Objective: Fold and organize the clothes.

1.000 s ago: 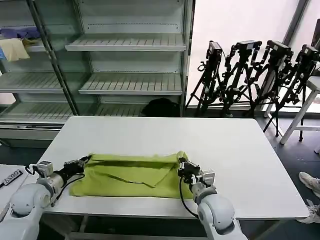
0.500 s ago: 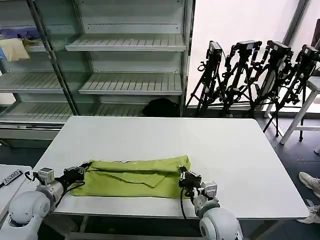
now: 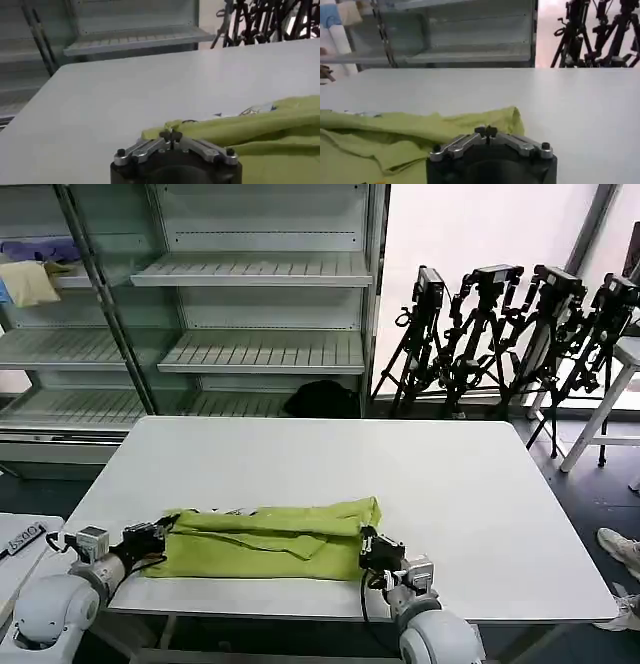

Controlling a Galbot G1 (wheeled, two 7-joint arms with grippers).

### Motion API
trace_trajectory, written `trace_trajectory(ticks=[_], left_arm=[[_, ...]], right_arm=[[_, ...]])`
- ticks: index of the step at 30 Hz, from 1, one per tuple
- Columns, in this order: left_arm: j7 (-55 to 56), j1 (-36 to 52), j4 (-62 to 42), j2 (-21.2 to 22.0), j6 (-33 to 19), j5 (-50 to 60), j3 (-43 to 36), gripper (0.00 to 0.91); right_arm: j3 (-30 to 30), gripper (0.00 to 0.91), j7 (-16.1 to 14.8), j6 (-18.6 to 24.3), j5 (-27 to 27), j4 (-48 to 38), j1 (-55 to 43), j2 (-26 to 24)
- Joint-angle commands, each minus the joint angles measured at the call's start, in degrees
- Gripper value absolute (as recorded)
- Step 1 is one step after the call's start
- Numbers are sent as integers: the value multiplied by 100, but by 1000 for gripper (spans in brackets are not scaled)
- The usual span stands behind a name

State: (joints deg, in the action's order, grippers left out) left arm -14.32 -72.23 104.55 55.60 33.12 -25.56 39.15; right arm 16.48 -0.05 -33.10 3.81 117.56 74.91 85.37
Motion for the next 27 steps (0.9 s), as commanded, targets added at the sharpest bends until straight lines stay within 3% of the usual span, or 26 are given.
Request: trace_trajectory(ticks=[1,7,13,17,21,27], left_arm=[[76,-96,134,63,2,313,-13,907],[174,-41,237,146,-1,-14,78,907],[559,-85,760,507,-10,-905,439,907],[1027,-357,944,935,-279,-126,431,907],[1367,-612,878,1348,-676,700,347,907],[1519,-620,536,1577,-979,1064,296,907]], right_arm=[[-32,907,-36,5,-858,-115,65,53],[-20,907,25,3,-998,-100,82,51],[63,907,25,136,-853,100,195,102],[222,907,285,358,-159,487,108,131],[474,907,654,424,12,578,-318,146],[862,907,620,641,511,399,-823,-19]])
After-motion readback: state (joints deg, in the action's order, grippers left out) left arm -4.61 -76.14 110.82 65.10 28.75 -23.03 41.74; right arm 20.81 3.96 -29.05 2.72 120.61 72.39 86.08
